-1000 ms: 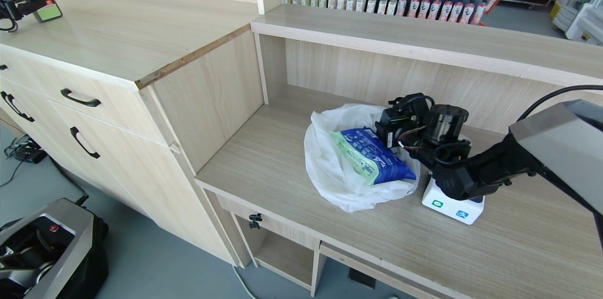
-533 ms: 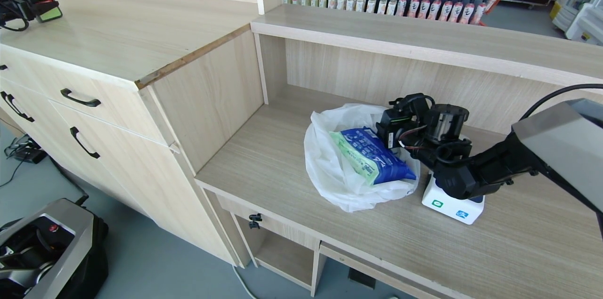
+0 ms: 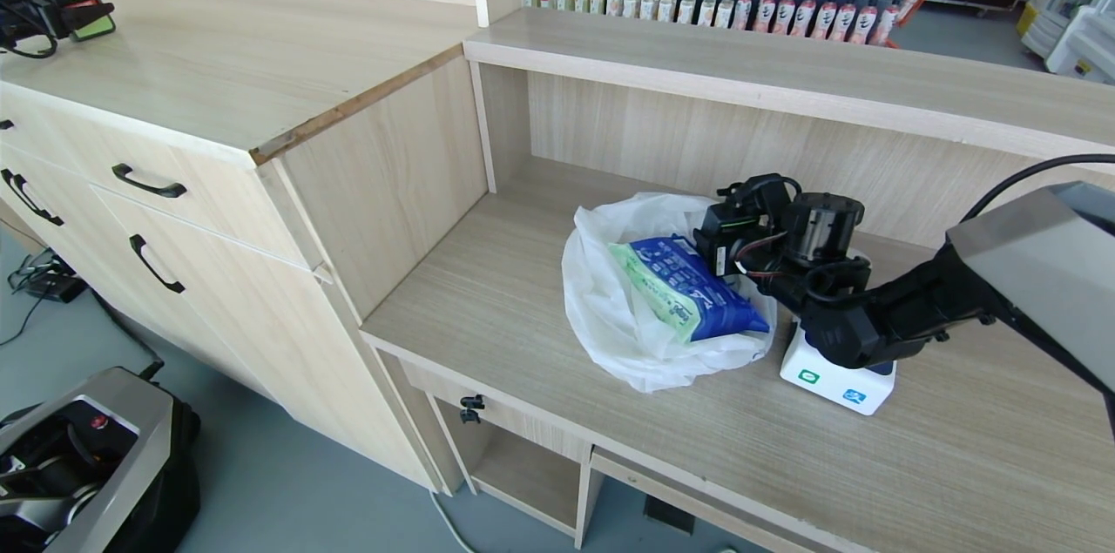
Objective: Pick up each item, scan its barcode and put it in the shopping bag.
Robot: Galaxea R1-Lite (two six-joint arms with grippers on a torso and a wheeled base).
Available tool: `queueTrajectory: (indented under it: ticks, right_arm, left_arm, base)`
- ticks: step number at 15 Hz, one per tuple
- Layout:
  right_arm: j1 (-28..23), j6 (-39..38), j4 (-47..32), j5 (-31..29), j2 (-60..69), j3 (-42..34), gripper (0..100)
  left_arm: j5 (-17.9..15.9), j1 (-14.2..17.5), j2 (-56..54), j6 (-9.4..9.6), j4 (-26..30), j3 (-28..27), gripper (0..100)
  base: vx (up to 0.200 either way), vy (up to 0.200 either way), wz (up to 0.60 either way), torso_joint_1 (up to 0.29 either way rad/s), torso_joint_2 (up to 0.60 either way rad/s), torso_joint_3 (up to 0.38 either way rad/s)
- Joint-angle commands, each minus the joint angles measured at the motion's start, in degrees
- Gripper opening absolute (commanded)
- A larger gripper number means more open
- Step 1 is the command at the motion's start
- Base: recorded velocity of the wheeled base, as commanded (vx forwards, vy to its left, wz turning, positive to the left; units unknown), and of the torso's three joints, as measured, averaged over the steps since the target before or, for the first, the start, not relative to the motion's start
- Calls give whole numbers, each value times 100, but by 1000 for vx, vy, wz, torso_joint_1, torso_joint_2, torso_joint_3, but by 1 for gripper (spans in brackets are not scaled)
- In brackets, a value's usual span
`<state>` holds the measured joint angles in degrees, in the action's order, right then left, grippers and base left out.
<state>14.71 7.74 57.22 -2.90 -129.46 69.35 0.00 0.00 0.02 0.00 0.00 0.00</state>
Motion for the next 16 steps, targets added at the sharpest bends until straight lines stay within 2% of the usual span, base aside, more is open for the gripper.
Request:
queueTrajectory:
  ticks: [1, 2, 9, 16]
  right_arm:
    - [-4, 8, -53, 0, 0, 8, 0]
    - [-4, -1, -62, 0, 0, 17, 100]
    - [14, -1, -80, 53, 185, 122, 100]
    - [401, 281, -387, 650, 1380, 342, 100]
  left_arm:
    - [0, 0, -2, 0, -9, 0, 100]
    - [0, 0, -2, 0, -9, 0, 100]
    - [0, 0, -2, 0, -9, 0, 100]
    - [0, 0, -2, 0, 0, 0, 100]
  base:
    - [0, 0, 0, 0, 0, 0]
    - [0, 0, 0, 0, 0, 0]
    - [0, 0, 0, 0, 0, 0]
    - [0, 0, 0, 0, 0, 0]
